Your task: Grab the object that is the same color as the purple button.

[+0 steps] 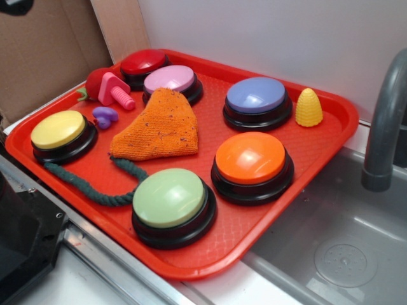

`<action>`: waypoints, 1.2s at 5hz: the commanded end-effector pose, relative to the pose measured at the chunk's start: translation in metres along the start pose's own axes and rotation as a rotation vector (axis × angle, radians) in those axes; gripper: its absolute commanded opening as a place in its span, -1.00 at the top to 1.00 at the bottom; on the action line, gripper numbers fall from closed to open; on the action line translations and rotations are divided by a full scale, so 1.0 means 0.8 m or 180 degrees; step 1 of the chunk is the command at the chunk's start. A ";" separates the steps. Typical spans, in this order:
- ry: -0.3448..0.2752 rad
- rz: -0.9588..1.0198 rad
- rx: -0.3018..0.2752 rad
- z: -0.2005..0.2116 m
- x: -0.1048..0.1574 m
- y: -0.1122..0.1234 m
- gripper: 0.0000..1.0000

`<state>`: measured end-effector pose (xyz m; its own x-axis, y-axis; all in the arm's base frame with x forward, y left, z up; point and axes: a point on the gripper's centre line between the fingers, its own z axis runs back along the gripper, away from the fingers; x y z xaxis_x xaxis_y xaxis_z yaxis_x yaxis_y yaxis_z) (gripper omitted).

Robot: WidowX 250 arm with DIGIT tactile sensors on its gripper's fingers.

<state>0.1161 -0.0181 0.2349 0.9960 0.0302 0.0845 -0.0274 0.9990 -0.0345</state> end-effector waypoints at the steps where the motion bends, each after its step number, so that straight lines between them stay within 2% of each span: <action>1: 0.0000 0.0000 0.0000 0.000 0.000 0.000 -1.00; 2: -0.0271 -0.0036 -0.0017 -0.016 0.019 0.022 -1.00; 3: -0.0357 -0.0138 0.0115 -0.046 0.040 0.047 -1.00; 4: -0.0374 -0.0001 0.0568 -0.076 0.050 0.079 -1.00; 5: -0.0455 -0.0135 0.0467 -0.106 0.062 0.101 -1.00; 6: -0.0411 -0.0136 0.0765 -0.157 0.080 0.121 -1.00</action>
<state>0.1823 0.0726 0.0999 0.9849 -0.0184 0.1722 -0.0145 0.9821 0.1879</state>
